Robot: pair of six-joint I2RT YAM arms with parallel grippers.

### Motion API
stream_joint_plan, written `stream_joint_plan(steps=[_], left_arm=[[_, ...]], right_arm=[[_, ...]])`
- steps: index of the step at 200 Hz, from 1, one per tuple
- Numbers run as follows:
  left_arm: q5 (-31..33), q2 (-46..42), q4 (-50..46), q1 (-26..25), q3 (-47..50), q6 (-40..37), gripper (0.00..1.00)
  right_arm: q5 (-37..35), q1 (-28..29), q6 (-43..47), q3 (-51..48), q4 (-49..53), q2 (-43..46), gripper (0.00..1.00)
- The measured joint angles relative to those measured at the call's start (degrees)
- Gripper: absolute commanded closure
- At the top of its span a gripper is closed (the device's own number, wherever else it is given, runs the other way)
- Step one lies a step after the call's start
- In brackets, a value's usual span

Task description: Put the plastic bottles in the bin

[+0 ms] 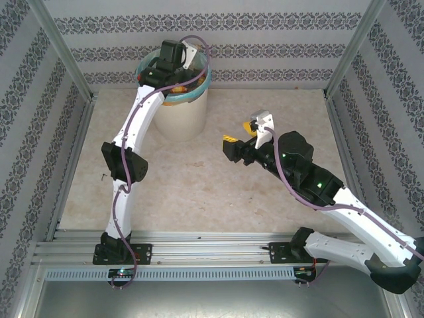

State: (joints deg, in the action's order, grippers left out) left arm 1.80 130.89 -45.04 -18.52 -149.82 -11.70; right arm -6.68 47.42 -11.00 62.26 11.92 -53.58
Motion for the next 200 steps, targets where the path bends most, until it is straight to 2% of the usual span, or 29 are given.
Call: stream_joint_plan(steps=[40,74,89,117,164,200], left_arm=[[-4.4,-2.2,3.0,0.0,0.0,3.6,0.18],[-4.6,-1.8,4.0,0.1,-0.1,4.9,0.20],[-4.2,-1.1,4.0,0.2,-0.1,4.9,0.25],[-3.8,1.6,3.8,0.3,-0.1,5.5,0.50],[-4.4,0.6,6.3,0.9,3.1,7.5,0.55],[-4.1,-1.9,8.9,1.0,8.3,9.4,0.55]], right_arm=[[0.0,0.0,-0.9,0.0,0.0,-0.9,0.22],[0.0,0.0,-1.1,0.0,0.0,-1.1,0.22],[0.0,0.0,-1.2,0.0,0.1,-1.1,0.22],[0.0,0.0,-1.3,-0.1,0.1,-1.1,0.22],[0.0,0.0,-2.4,-0.3,0.2,-1.4,0.22],[0.0,0.0,-2.6,-0.3,0.1,-2.1,0.22]])
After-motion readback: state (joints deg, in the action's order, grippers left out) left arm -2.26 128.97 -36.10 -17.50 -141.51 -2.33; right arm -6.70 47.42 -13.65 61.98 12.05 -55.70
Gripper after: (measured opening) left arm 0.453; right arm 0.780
